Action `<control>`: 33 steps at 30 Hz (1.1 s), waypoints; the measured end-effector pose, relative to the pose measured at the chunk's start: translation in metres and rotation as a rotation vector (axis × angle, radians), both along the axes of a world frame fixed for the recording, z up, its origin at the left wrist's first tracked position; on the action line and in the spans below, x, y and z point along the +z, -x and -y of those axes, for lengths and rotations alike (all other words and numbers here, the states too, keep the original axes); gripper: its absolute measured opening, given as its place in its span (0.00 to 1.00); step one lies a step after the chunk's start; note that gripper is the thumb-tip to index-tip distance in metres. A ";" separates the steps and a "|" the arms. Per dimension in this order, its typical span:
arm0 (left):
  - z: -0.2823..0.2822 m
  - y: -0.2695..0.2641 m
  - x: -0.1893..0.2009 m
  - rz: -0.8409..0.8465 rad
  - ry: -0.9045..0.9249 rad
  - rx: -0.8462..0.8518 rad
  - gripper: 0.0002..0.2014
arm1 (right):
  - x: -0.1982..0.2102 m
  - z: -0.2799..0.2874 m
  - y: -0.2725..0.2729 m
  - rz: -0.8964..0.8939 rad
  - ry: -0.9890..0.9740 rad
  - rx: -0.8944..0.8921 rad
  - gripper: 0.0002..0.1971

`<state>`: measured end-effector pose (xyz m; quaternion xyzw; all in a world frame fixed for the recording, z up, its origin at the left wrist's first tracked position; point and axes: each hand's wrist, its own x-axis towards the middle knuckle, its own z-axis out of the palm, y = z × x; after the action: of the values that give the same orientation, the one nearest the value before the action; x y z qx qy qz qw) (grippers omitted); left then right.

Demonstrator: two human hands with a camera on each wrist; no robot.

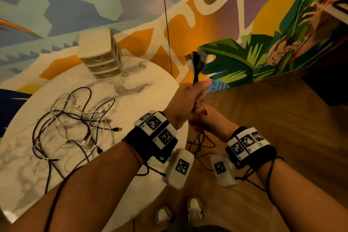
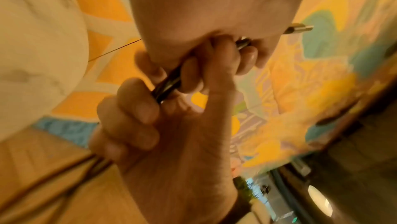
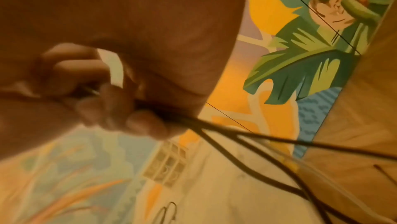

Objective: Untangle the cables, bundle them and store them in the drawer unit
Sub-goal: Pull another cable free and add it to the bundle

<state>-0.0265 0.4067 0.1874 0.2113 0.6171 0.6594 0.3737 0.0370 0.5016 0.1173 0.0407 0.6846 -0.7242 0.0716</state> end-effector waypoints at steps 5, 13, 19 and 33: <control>0.001 0.006 0.018 -0.695 0.383 -0.016 0.24 | -0.054 -0.004 0.007 0.173 -0.482 -0.089 0.19; 0.007 0.020 0.072 -1.425 0.445 -0.099 0.22 | -0.139 -0.032 -0.030 0.561 -0.533 -0.311 0.18; 0.005 0.026 0.074 -1.562 0.443 -0.068 0.23 | -0.170 -0.039 -0.037 0.593 -0.501 -0.368 0.13; -0.020 0.014 0.060 -0.976 -0.004 0.080 0.22 | -0.165 -0.080 -0.050 0.833 -1.116 0.138 0.36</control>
<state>-0.0410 0.4270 0.2472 0.4725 0.7268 0.4984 0.0146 0.0871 0.5813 -0.0472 0.3021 0.8708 -0.1821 0.3424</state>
